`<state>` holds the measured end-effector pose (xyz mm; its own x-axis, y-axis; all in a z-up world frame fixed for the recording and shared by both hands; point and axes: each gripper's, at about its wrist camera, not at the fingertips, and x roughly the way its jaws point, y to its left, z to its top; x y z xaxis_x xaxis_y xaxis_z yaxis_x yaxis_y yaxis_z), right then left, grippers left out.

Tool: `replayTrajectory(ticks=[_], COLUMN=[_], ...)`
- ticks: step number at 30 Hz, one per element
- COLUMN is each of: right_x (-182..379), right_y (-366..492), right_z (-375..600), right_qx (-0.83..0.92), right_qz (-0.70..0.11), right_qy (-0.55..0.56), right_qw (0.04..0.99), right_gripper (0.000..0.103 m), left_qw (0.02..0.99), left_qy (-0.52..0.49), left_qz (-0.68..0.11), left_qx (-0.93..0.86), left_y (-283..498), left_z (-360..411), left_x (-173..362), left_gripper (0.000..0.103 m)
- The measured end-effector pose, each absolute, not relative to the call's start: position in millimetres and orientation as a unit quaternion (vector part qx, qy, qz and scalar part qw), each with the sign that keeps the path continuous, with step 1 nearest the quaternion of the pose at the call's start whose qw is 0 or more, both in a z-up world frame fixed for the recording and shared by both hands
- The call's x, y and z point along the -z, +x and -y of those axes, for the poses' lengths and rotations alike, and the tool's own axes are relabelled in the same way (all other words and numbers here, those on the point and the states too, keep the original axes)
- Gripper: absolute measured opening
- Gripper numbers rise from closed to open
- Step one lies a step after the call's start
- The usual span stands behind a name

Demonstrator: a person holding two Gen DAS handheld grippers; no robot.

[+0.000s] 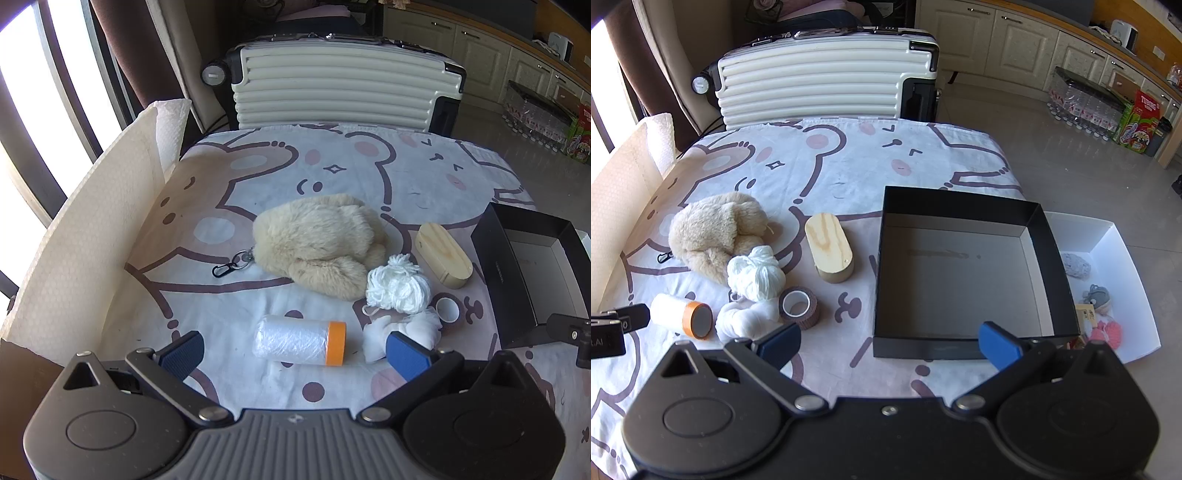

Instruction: Organize objects

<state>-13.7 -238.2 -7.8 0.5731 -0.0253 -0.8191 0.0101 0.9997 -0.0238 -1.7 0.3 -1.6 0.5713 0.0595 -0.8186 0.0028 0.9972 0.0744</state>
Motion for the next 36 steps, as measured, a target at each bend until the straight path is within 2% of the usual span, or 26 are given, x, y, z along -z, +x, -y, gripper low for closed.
replayTrajectory(ticks=[36], right_x=[8.3], right_y=[-12.6], right_z=[238.7], right_qx=[0.009], right_qz=[-0.465], right_qy=[-0.011], right_qw=[0.885], right_gripper=[0.103], left_qw=[0.884], left_qy=[0.032], left_qz=[-0.467], left_qx=[-0.009], left_y=[-5.3], left_z=[3.0], left_x=[8.4], left_gripper=[0.103])
